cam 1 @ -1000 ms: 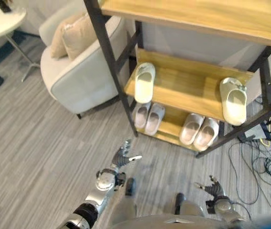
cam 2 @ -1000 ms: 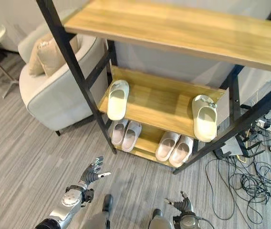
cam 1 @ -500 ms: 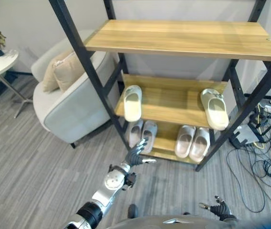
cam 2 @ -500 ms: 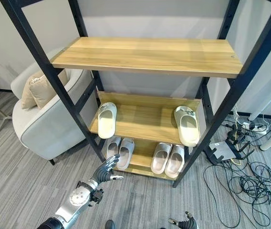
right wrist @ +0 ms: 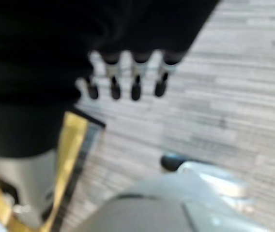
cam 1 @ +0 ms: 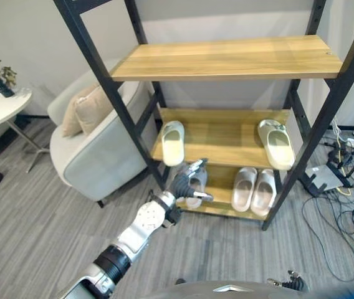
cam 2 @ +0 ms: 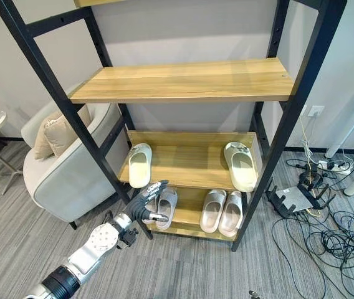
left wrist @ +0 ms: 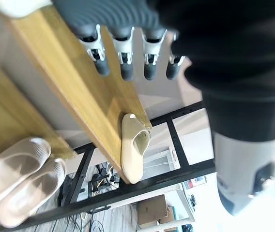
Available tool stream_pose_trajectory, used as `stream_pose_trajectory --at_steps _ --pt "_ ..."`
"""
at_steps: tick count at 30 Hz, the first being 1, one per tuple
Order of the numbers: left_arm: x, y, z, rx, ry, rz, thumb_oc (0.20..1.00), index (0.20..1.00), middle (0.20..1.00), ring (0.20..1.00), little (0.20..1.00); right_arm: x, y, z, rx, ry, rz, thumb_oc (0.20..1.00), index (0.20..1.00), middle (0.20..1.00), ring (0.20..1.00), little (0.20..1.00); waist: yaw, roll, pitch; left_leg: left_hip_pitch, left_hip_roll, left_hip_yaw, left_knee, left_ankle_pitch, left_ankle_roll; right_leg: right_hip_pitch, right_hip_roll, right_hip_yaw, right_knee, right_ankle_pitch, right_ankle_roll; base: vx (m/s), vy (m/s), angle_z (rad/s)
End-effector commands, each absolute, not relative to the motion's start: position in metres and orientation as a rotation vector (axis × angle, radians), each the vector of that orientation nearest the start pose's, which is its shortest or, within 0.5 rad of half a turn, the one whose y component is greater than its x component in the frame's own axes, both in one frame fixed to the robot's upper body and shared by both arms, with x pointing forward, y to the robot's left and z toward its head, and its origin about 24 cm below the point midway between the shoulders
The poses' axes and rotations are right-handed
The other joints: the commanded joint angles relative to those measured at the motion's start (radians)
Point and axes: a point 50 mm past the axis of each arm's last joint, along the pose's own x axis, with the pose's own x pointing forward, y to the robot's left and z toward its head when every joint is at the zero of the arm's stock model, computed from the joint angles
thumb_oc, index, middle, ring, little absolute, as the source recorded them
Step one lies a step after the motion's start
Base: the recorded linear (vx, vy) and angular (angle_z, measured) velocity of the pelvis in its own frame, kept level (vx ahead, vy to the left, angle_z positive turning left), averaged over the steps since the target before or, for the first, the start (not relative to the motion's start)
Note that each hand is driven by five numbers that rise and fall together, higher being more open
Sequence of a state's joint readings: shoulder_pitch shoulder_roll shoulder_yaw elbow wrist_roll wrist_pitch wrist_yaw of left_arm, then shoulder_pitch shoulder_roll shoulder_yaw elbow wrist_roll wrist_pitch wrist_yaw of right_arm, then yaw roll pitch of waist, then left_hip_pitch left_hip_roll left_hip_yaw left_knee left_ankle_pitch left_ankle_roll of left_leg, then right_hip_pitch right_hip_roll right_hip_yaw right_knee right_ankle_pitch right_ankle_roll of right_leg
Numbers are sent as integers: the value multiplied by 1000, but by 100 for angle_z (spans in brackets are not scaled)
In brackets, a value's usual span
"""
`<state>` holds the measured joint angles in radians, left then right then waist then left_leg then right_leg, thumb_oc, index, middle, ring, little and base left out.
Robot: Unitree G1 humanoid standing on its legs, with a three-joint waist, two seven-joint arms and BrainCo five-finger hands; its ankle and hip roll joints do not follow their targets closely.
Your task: Arrange the slippers neatly on the shoe rack.
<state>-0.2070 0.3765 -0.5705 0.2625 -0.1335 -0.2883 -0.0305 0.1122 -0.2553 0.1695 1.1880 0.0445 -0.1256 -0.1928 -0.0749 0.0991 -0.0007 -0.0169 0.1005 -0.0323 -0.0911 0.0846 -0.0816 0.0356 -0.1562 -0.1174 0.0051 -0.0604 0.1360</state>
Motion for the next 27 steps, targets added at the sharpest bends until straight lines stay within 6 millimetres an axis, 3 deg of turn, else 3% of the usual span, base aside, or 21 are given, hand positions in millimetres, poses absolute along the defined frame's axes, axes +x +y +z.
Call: stream_pose_trajectory --at_steps 1,11,15,21,23,25,26,27 --pt "288 105 59 336 -230 -491 1000 1000 1000 1000 1000 78 -236 -158 -376 1107 -158 1000 1000 1000 1000 1000 -13 -56 14 35 28 -15 27 -59 -53 9 -96 25 29 61 90 44 -20 -2" --pt "322 108 53 374 -156 -293 1000 1000 1000 1000 1000 83 -242 -154 -401 1079 -186 1000 1000 1000 1000 1000 -60 -39 26 25 24 6 9 -60 -52 -27 -102 47 29 60 96 44 -6 -7" --pt "337 113 66 436 -186 -245 1000 1000 1000 1000 1000 85 -246 -152 -411 1066 -201 1000 1000 1000 1000 1000 -75 -33 39 1 18 11 4 -58 -49 -59 -105 57 26 67 98 2 6 -6" --pt "346 122 81 391 -212 -190 1000 1000 1000 1000 1000 87 -249 -150 -421 1038 -207 1000 1000 1000 1000 1000 -75 -28 51 -26 17 14 4 -53 -48 -86 -107 63 16 77 101 3 -2 -11" --pt "346 126 77 398 -197 -176 1000 1000 1000 1000 1000 86 -250 -150 -410 1043 -204 1000 1000 1000 1000 1000 -71 -30 52 -31 18 12 4 -51 -47 -88 -107 62 14 76 100 0 0 0" --pt "353 126 87 420 -220 -159 1000 1000 1000 1000 1000 89 -248 -150 -424 1037 -196 1000 1000 1000 1000 1000 -74 -30 57 -42 16 13 4 -47 -48 -98 -108 61 13 77 102 -18 2 2" --pt "362 131 102 458 -259 -129 1000 1000 1000 1000 1000 93 -249 -148 -434 1019 -201 1000 1000 1000 1000 1000 -79 -26 68 -68 14 10 4 -42 -48 -125 -112 62 16 84 107 -46 9 4" --pt "362 131 102 458 -260 -128 1000 1000 1000 1000 1000 93 -249 -148 -434 1019 -201 1000 1000 1000 1000 1000 -80 -26 67 -69 14 10 4 -42 -48 -127 -112 62 16 84 107 -62 19 3"
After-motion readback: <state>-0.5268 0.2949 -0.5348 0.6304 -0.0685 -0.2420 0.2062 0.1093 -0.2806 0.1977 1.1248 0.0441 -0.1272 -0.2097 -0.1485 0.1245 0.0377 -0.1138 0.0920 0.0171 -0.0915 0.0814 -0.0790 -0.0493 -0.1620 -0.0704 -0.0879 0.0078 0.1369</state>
